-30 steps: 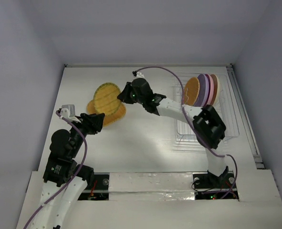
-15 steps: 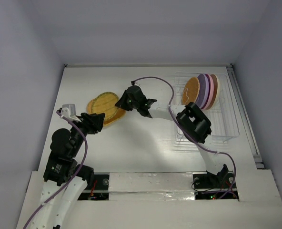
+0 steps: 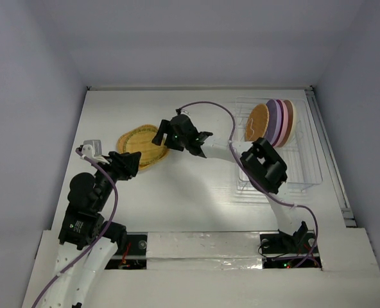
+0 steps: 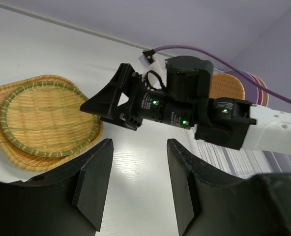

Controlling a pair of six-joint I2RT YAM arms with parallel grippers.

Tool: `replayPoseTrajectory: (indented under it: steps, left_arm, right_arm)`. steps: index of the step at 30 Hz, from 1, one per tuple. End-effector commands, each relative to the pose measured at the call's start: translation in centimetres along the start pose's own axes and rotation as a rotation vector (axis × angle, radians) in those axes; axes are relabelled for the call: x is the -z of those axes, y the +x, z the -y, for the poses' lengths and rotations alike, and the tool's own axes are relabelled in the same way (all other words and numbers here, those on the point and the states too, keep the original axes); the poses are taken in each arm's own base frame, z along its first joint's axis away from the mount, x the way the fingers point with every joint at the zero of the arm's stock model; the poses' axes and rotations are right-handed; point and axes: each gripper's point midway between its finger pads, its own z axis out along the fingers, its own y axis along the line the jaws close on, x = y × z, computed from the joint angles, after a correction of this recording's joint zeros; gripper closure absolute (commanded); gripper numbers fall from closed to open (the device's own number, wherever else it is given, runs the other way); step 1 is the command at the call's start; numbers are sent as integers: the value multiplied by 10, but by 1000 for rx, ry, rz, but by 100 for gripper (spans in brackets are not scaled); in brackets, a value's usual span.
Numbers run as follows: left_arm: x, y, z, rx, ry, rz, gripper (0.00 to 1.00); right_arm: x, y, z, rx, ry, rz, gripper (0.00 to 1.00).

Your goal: Unload the plates from the dish rack

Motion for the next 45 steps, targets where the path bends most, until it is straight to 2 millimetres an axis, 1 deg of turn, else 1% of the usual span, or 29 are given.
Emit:
replayPoseTrajectory:
  steps: [1, 4, 5, 6, 7, 8, 9, 10, 11, 12, 13, 14, 15, 16, 17, 18, 19, 21, 22, 23, 26, 28, 31, 33, 37, 38, 40, 43, 45]
  left_arm:
    - [-2, -13, 7, -8, 29, 40, 55]
    - [0, -14, 8, -6, 32, 45, 55]
    - [0, -14, 8, -7, 32, 45, 55]
    - [0, -14, 8, -7, 32, 47, 55]
    - [0, -14, 8, -7, 34, 46, 55]
    - [0, -14, 8, -7, 32, 47, 55]
    - [0, -14, 8, -8, 34, 46, 56]
    - [0, -14, 9, -7, 38, 47, 59]
    - [1, -14, 10, -7, 41, 49, 62]
    - [1, -15, 10, -7, 44, 51, 65]
    - [1, -15, 10, -9, 42, 54, 72]
    - [1, -16, 9, -6, 38, 56, 76]
    - [2, -16, 8, -5, 30, 58, 81]
    - [3, -17, 8, -4, 27, 64, 88]
    - [3, -18, 6, -3, 19, 69, 90]
    - [3, -18, 6, -3, 19, 67, 91]
    - [2, -17, 6, -5, 18, 65, 91]
    - [2, -17, 7, -3, 22, 63, 90]
    - [2, -16, 7, -5, 23, 61, 85]
    - [2, -16, 7, -5, 26, 61, 83]
    - [2, -17, 8, -5, 30, 60, 74]
    - [2, -16, 8, -4, 27, 59, 69]
    - [2, -16, 8, -4, 28, 58, 65]
    - [2, -16, 7, -3, 26, 59, 64]
    - [2, -16, 8, -5, 27, 56, 62]
    - [2, -16, 7, -3, 26, 57, 62]
    - [1, -16, 7, -3, 24, 57, 62]
    - [1, -15, 7, -3, 23, 55, 62]
    - [1, -15, 7, -3, 25, 55, 62]
  right_arm:
    - [41, -41, -28, 126, 0, 93, 17]
    - [62, -52, -19, 213, 80, 108, 16]
    - [70, -57, -16, 228, 101, 124, 22]
    - [92, -68, -11, 256, 139, 164, 32]
    - [108, -84, -23, 265, 127, 214, 47]
    - [120, -82, -7, 288, 171, 223, 84]
    - [139, -96, 4, 318, 238, 287, 96]
    - [175, -115, -6, 317, 233, 355, 100]
    - [189, -120, 18, 325, 301, 374, 100]
    - [208, -131, 35, 341, 376, 408, 100]
    - [226, -139, 45, 338, 410, 431, 100]
    - [258, -160, 51, 314, 430, 497, 100]
    - [271, -160, 75, 321, 497, 497, 100]
    - [284, -166, 86, 308, 522, 514, 100]
    - [304, -174, 93, 291, 530, 543, 100]
    - [315, -180, 120, 271, 594, 547, 100]
    - [323, -183, 131, 260, 616, 556, 100]
    - [332, -189, 149, 251, 644, 560, 91]
    - [333, -191, 162, 241, 650, 549, 85]
    - [332, -192, 166, 241, 648, 546, 76]
    - [334, -202, 183, 230, 702, 552, 64]
    - [332, -206, 198, 219, 746, 536, 63]
    - [325, -208, 206, 206, 753, 525, 61]
    - [321, -210, 219, 191, 781, 516, 61]
    - [299, -206, 236, 188, 789, 464, 61]
    - [301, -209, 238, 181, 791, 472, 61]
    - [293, -212, 245, 183, 792, 463, 61]
    - [284, -216, 246, 199, 786, 455, 62]
    - [284, -218, 247, 214, 795, 455, 66]
